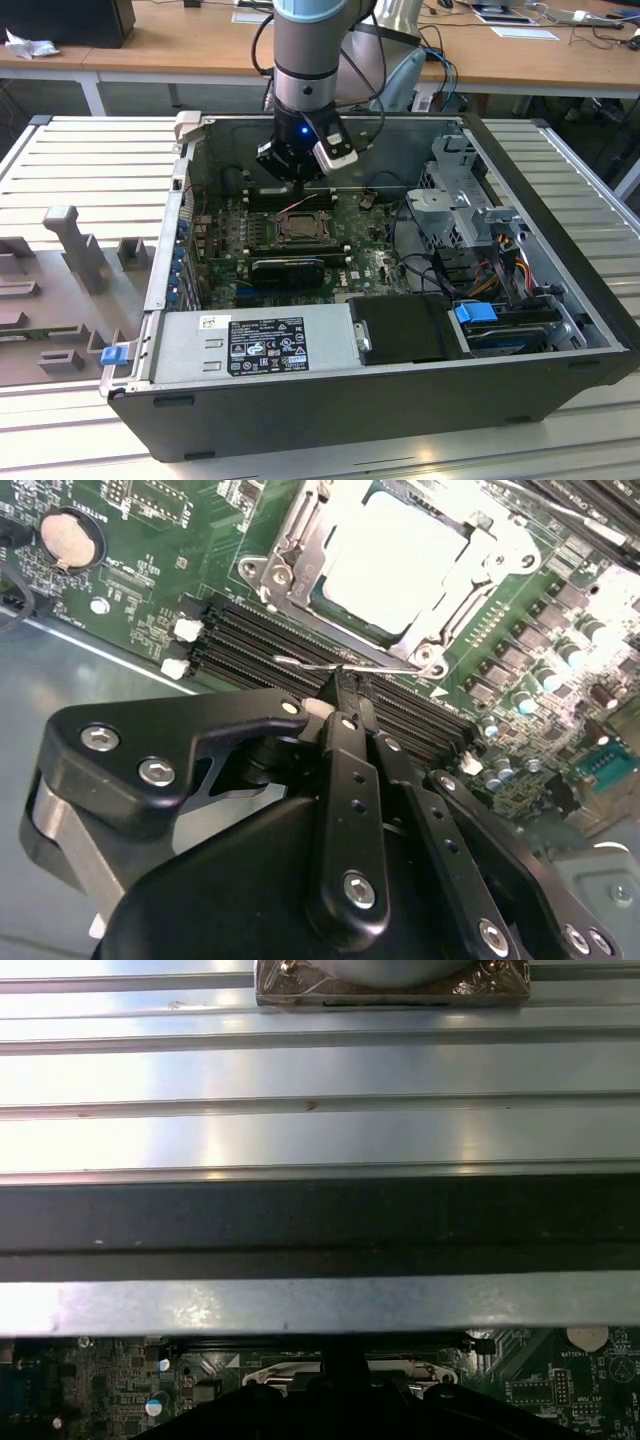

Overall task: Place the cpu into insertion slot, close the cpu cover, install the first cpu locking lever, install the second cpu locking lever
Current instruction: 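Install the first cpu locking lever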

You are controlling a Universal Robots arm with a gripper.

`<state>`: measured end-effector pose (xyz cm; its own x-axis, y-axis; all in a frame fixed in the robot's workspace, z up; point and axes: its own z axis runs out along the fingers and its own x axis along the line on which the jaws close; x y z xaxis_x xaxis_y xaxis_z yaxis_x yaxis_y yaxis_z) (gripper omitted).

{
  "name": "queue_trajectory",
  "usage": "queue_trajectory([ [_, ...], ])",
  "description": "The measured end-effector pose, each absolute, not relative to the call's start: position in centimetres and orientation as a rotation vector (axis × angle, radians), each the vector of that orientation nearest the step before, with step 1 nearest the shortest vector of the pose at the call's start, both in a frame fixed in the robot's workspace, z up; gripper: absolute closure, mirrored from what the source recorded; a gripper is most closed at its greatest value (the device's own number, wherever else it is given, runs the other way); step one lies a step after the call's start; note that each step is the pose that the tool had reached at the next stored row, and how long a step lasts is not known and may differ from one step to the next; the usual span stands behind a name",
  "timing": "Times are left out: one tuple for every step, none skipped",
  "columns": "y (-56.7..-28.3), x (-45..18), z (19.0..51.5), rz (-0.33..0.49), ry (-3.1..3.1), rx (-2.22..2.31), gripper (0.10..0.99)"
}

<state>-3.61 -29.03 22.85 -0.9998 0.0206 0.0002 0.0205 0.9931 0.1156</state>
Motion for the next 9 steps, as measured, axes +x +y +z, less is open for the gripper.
queue_trajectory([
  [-29.0,-3.6,22.8,0.183,3.132,0.027,0.980],
  [-29.0,-3.5,22.8,0.184,3.130,0.022,0.980],
  [-29.0,-3.4,22.8,0.184,3.130,0.019,0.980],
  [-29.0,-3.2,22.7,0.184,3.130,0.018,0.980],
  [-28.9,-2.9,22.7,0.184,3.130,0.016,0.980],
  [-28.9,-2.7,22.7,0.184,3.130,0.015,0.980],
  [-28.9,-2.6,22.6,0.184,3.130,0.013,0.980],
  [-28.9,-2.5,22.5,0.184,3.130,0.007,0.980],
  [-28.9,-2.5,22.4,0.184,3.130,-0.002,0.980],
])
